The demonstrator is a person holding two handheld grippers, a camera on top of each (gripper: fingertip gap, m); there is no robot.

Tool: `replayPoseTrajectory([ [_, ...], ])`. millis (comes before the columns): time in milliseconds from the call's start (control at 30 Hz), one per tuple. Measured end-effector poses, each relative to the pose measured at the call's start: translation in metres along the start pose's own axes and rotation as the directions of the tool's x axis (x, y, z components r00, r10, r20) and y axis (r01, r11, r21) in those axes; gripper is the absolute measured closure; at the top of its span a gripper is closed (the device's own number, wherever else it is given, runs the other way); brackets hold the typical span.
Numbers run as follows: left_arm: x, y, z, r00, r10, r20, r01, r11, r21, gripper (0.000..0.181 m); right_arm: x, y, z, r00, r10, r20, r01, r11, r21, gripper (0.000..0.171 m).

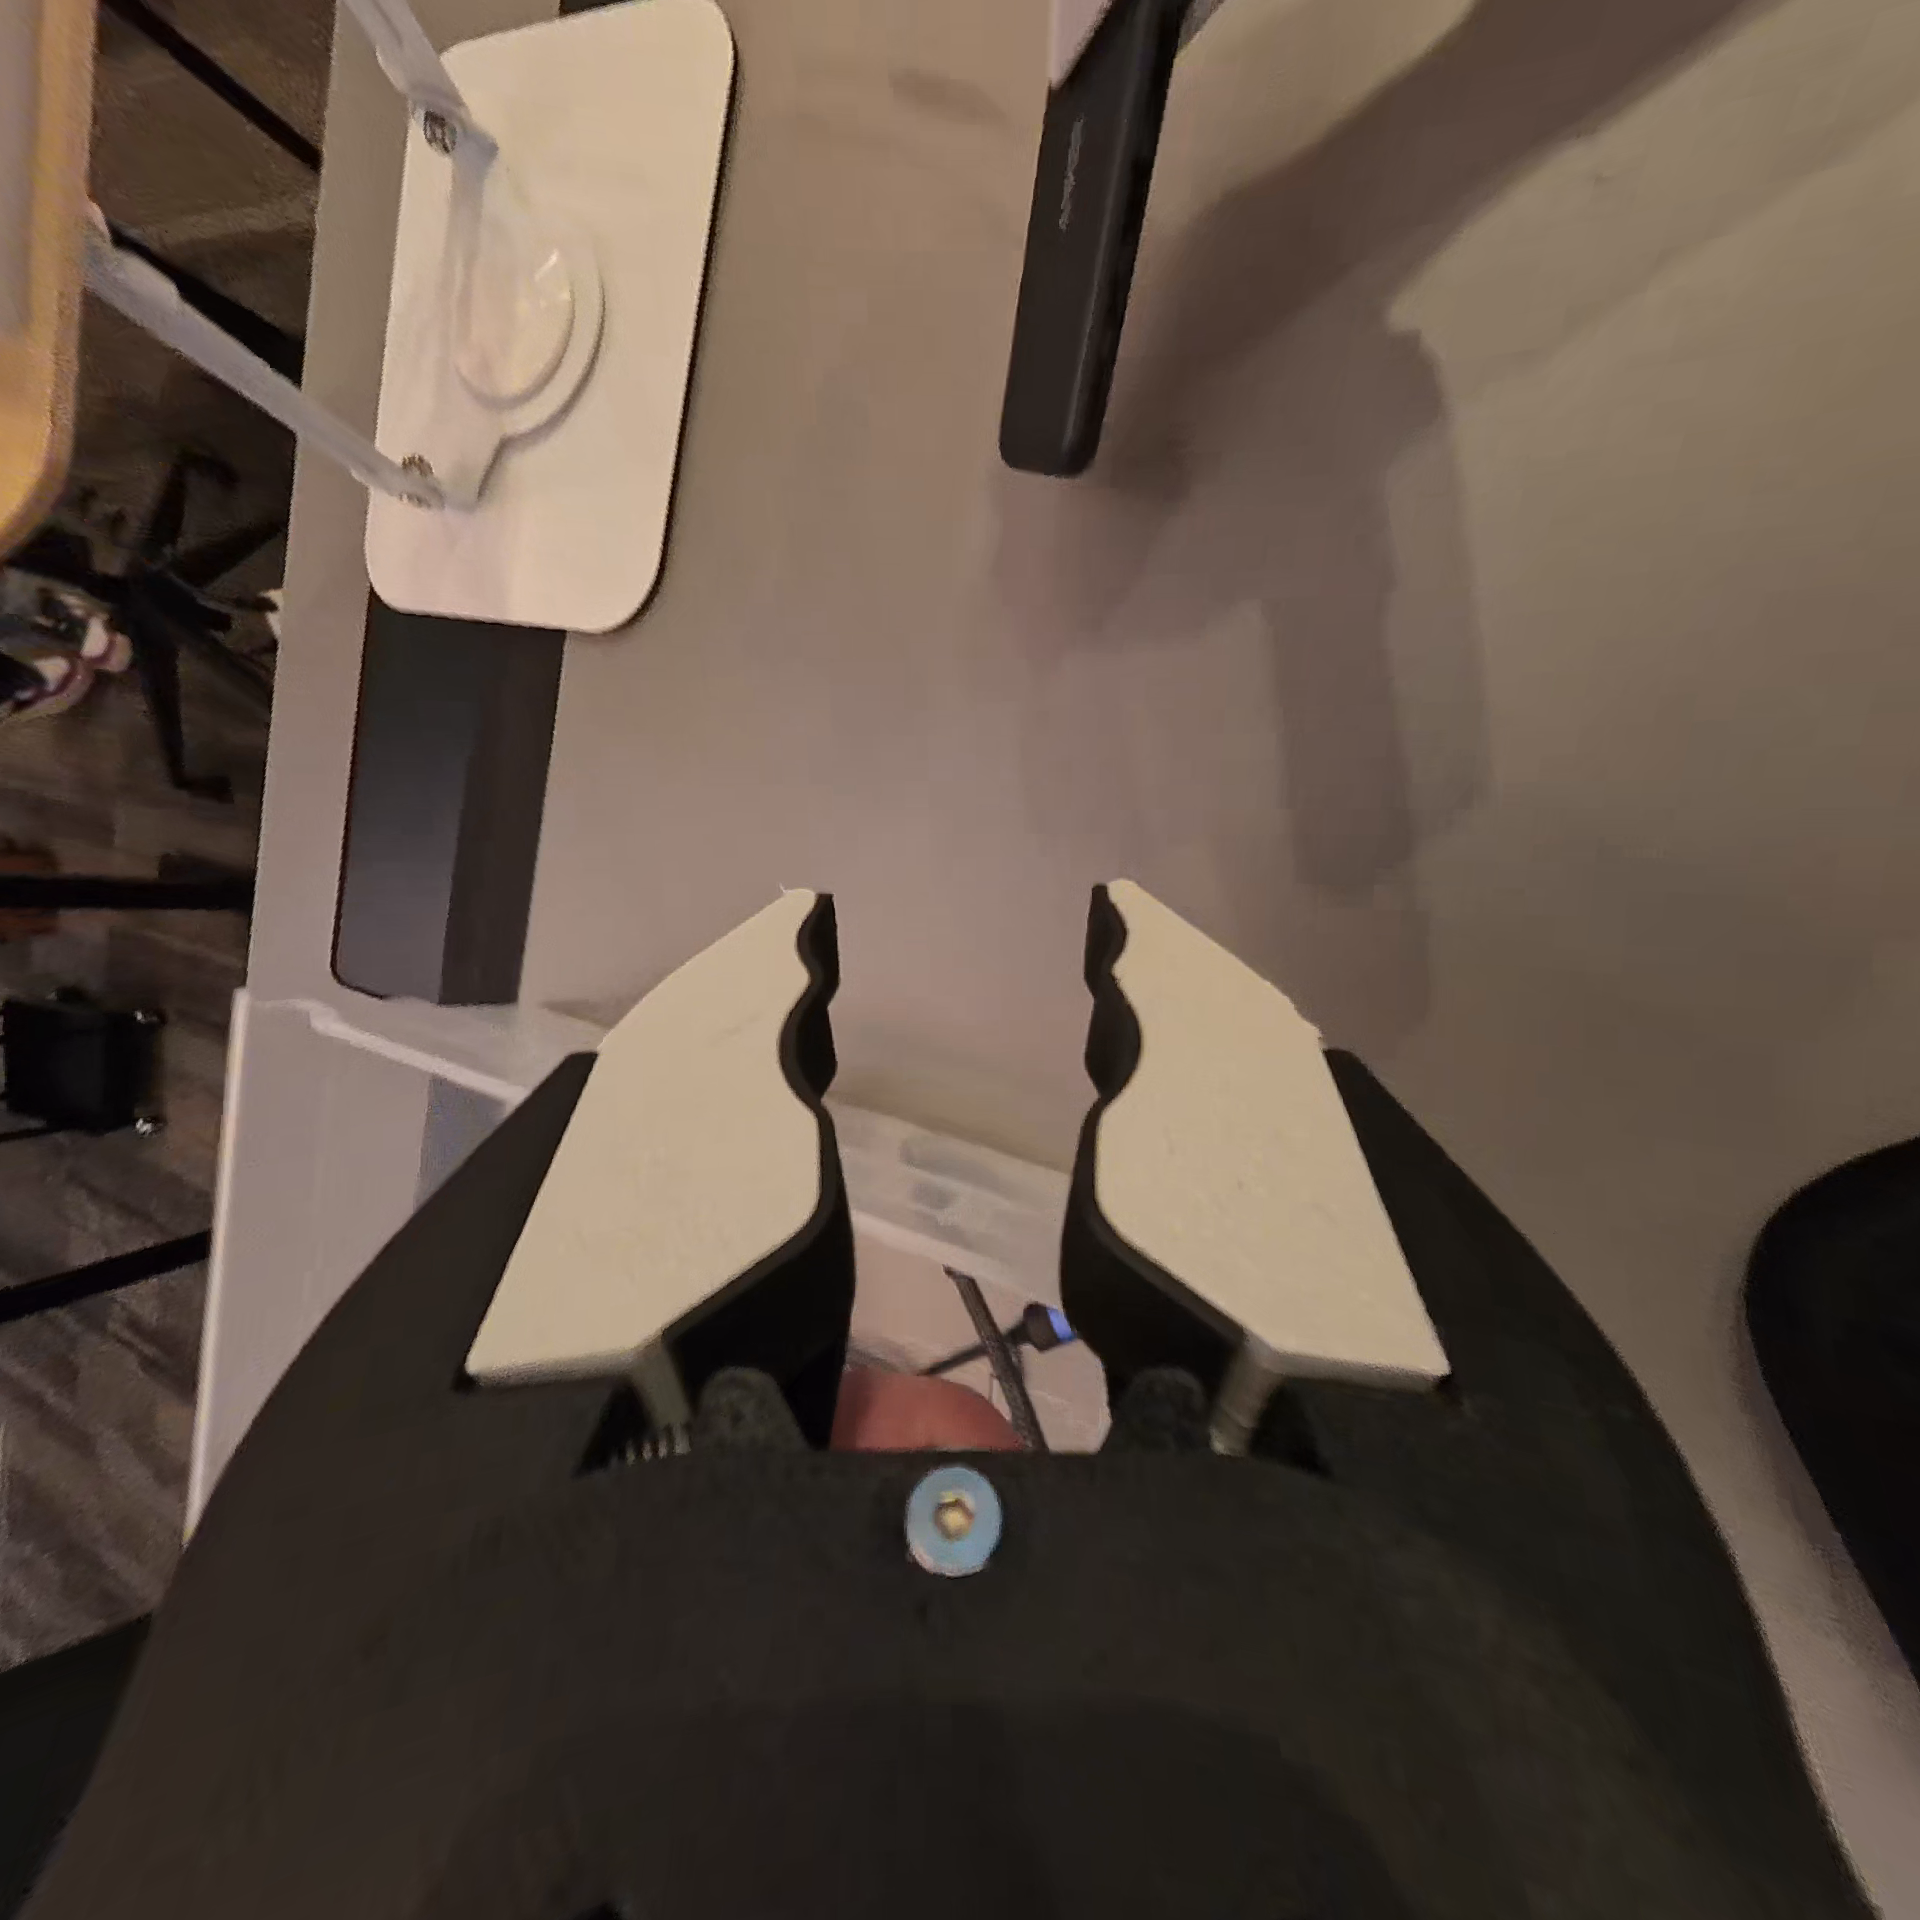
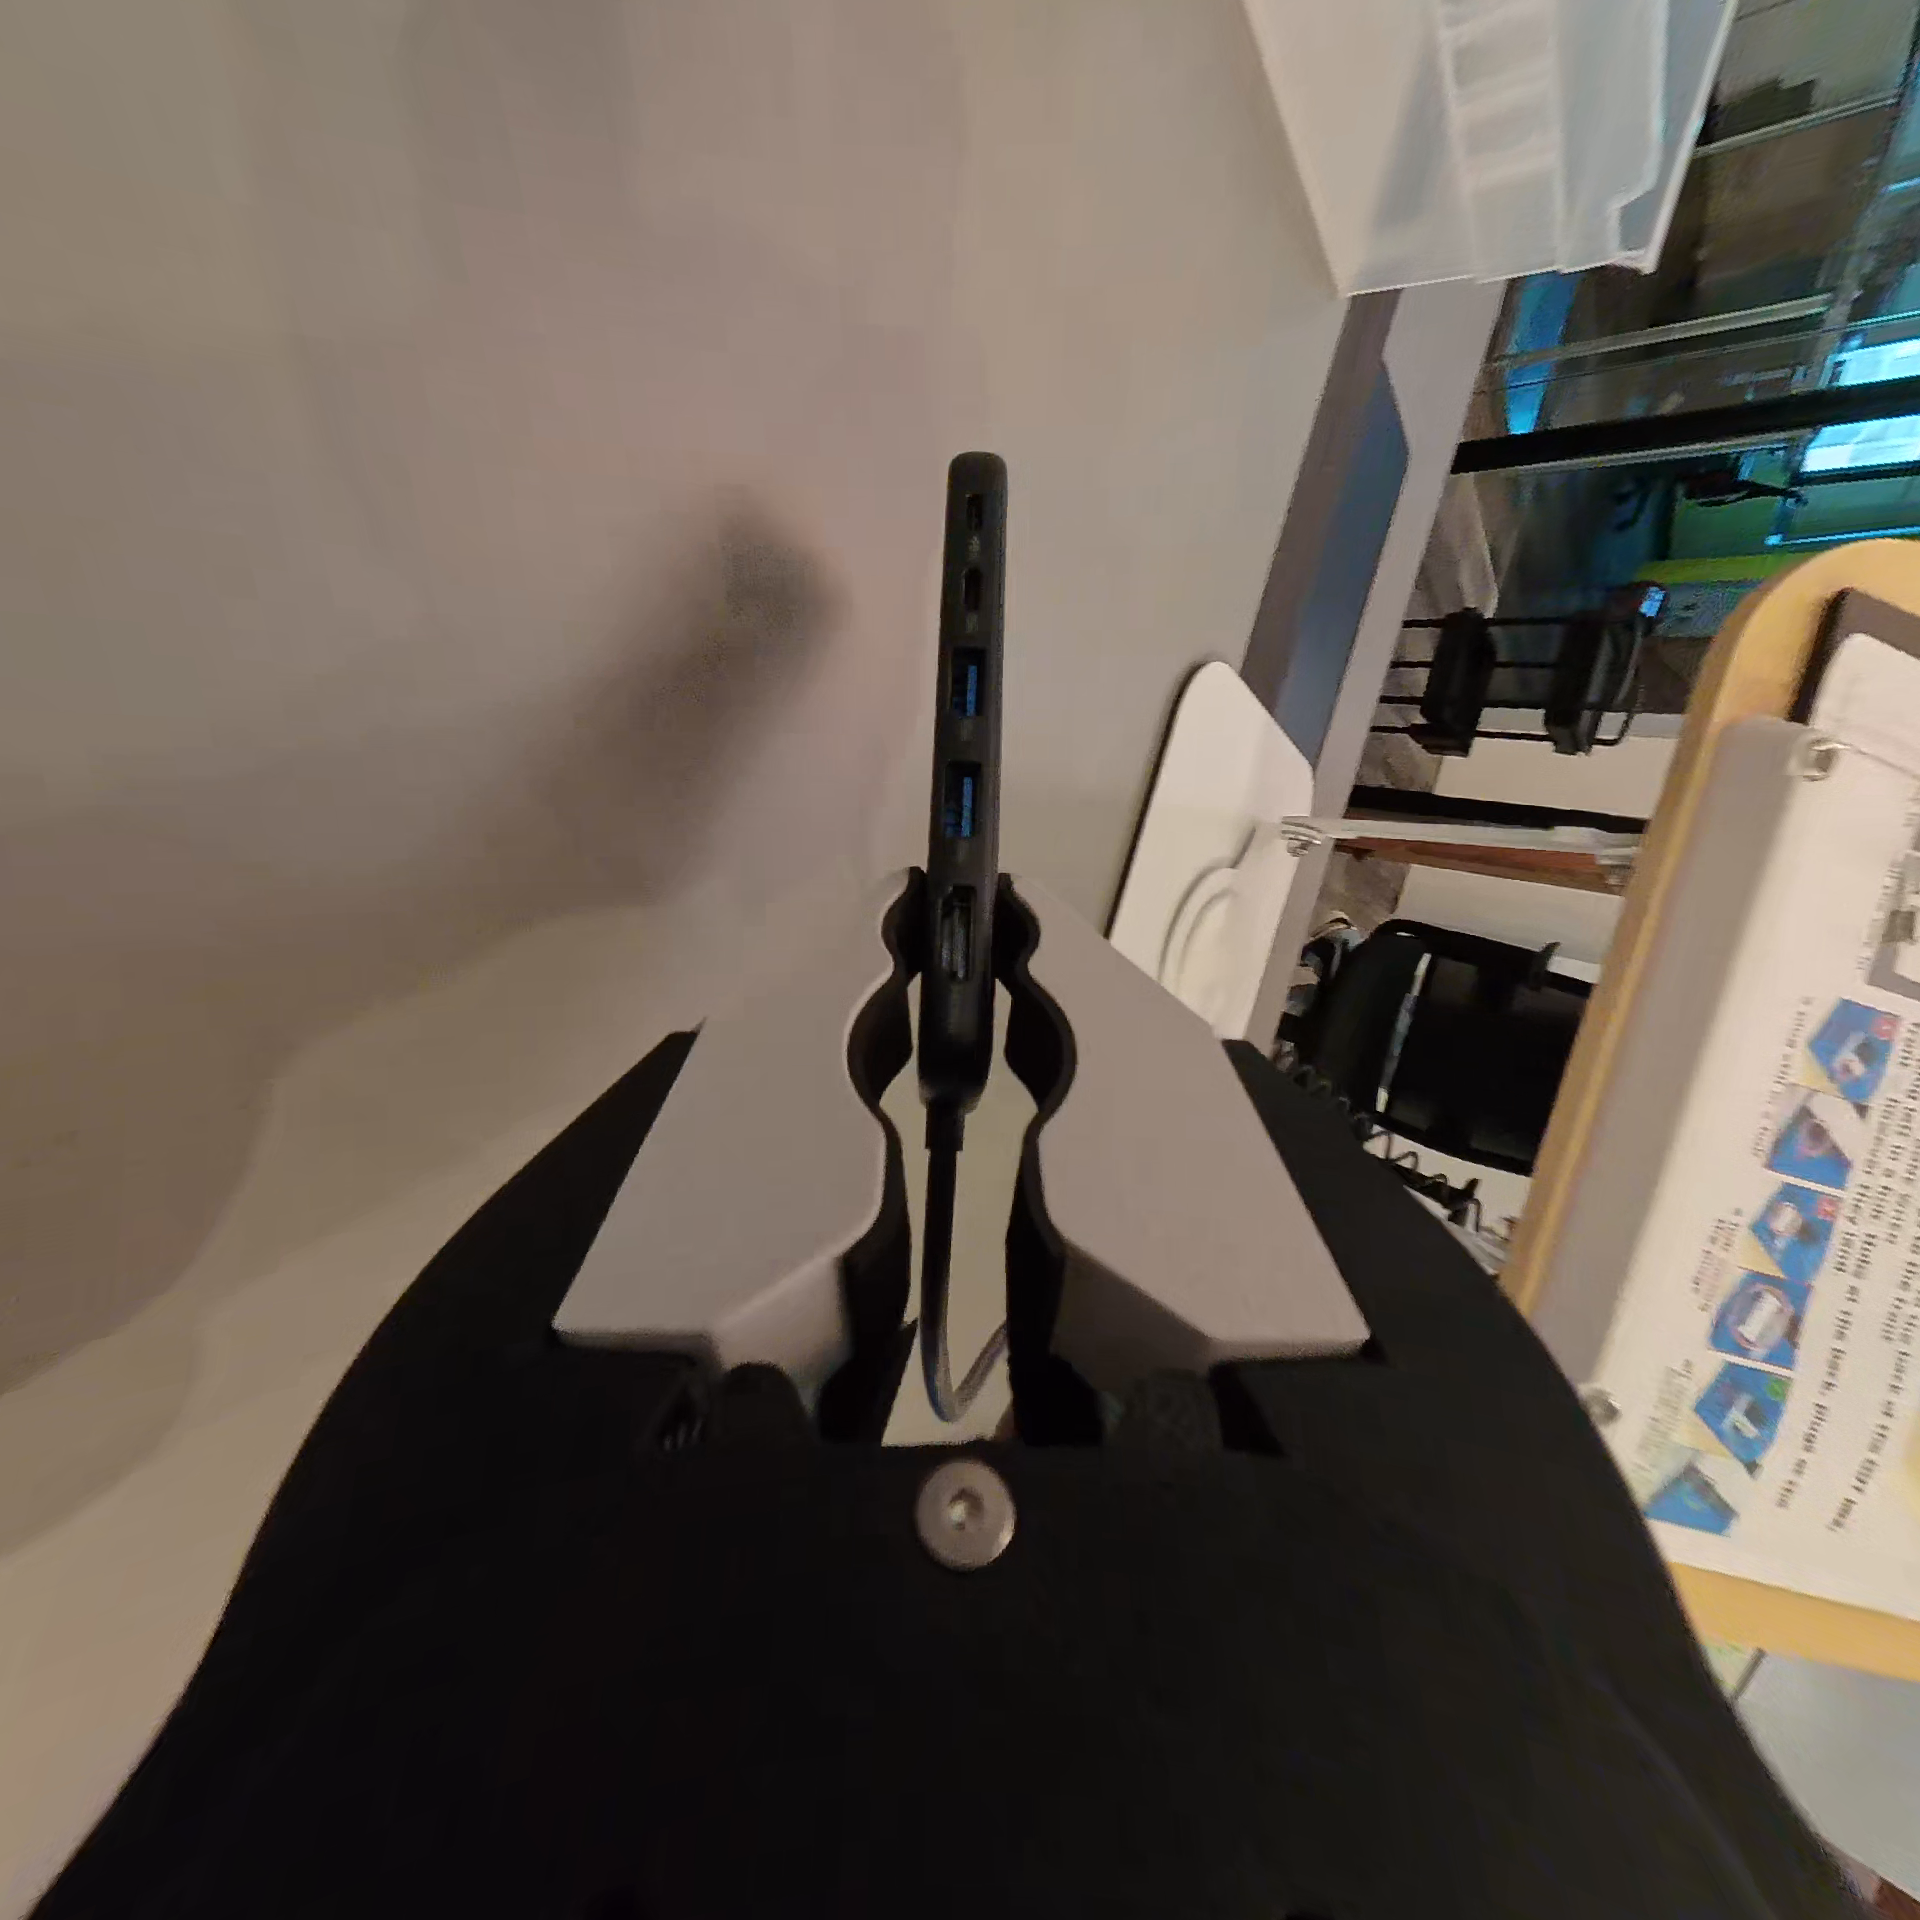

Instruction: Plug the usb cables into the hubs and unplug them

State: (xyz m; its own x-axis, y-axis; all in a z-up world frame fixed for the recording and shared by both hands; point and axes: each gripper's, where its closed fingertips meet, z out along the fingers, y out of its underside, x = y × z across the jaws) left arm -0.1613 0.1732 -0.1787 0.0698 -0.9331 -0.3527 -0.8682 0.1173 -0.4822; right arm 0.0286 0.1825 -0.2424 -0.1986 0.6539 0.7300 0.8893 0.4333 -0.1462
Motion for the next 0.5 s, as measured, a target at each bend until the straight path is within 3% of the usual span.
replayPoseTrajectory([
  [233,0.031,0.029,-0.003,0.999,-0.027,0.035,0.027,1.000,-0.013,0.136,-0.010,0.009,0.020,1.000,0.024,0.009,-0.024,0.999,-0.029,0.163],
  [500,0.056,0.016,0.014,0.999,-0.004,0.049,0.003,1.000,0.021,0.136,-0.012,0.018,0.035,0.999,0.016,-0.040,-0.019,0.998,-0.056,0.161],
])
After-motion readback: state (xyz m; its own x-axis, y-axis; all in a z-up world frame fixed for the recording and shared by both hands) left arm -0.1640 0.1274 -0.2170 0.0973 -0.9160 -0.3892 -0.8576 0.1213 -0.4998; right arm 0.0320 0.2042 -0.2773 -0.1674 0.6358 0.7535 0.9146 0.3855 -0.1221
